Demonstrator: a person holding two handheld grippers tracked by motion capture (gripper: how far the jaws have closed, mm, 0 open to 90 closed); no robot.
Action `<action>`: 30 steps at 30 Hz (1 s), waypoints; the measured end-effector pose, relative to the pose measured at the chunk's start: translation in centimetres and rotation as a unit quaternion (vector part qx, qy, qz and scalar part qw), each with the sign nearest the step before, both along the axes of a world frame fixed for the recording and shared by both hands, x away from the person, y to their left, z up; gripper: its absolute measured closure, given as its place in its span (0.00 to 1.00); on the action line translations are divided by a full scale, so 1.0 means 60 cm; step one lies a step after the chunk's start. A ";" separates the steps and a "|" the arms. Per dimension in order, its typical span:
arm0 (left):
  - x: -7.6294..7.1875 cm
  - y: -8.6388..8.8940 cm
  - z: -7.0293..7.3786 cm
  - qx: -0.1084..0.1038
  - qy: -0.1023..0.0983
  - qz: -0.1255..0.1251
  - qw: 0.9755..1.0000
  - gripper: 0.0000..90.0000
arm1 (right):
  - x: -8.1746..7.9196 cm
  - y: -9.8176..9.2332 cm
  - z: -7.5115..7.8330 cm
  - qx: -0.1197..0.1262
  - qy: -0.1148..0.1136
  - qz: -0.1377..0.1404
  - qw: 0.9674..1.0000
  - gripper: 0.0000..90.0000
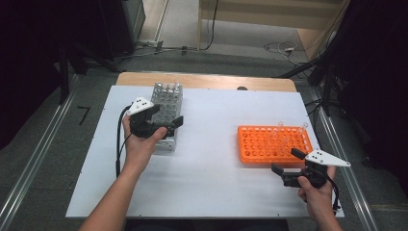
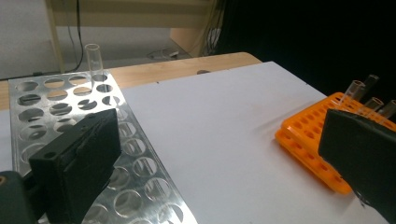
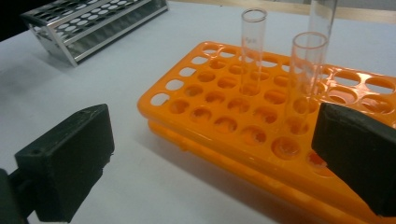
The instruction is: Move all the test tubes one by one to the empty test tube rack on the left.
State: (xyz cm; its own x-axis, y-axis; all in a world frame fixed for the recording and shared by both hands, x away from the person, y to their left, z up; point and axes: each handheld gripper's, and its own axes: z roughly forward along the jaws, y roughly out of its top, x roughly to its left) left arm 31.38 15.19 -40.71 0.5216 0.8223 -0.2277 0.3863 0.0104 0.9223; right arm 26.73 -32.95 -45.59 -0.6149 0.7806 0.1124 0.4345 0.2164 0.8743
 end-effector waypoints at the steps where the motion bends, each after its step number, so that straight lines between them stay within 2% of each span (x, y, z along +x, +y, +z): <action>1: -0.008 -0.001 -0.001 -0.001 -0.002 -0.002 1.000 0.00 | 0.004 -0.002 0.000 0.002 0.001 -0.005 1.000 0.00; 5: -0.039 -0.003 -0.006 -0.010 -0.010 -0.007 1.000 0.00 | 0.023 -0.008 0.001 0.002 0.000 -0.019 1.000 0.07; 11: -0.084 0.000 -0.009 -0.025 -0.024 -0.010 0.999 0.00 | 0.049 -0.005 -0.003 -0.003 0.017 -0.042 0.999 0.23; 15: -0.108 0.003 -0.012 -0.018 -0.030 -0.011 0.999 0.00 | 0.062 0.001 -0.009 -0.014 0.022 -0.058 0.998 0.35; 20: -0.133 0.004 -0.026 -0.022 -0.022 -0.021 0.999 0.00 | 0.073 -0.001 -0.017 -0.021 0.021 -0.079 0.996 0.53; 26: -0.154 0.003 -0.038 -0.019 -0.023 -0.027 0.999 0.00 | 0.074 -0.003 -0.025 -0.020 0.022 -0.092 0.995 0.63; 30: -0.164 0.004 -0.043 -0.028 -0.026 -0.037 0.999 0.00 | 0.072 -0.003 -0.035 -0.014 0.023 -0.093 0.995 0.70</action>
State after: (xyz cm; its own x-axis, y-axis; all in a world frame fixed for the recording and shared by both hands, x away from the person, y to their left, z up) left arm 21.53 15.42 -43.28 0.5928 0.7677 -0.2432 0.3403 0.0350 0.9397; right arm 31.02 -33.15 -47.66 -0.4548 0.8833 0.1135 0.5090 0.1532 0.8470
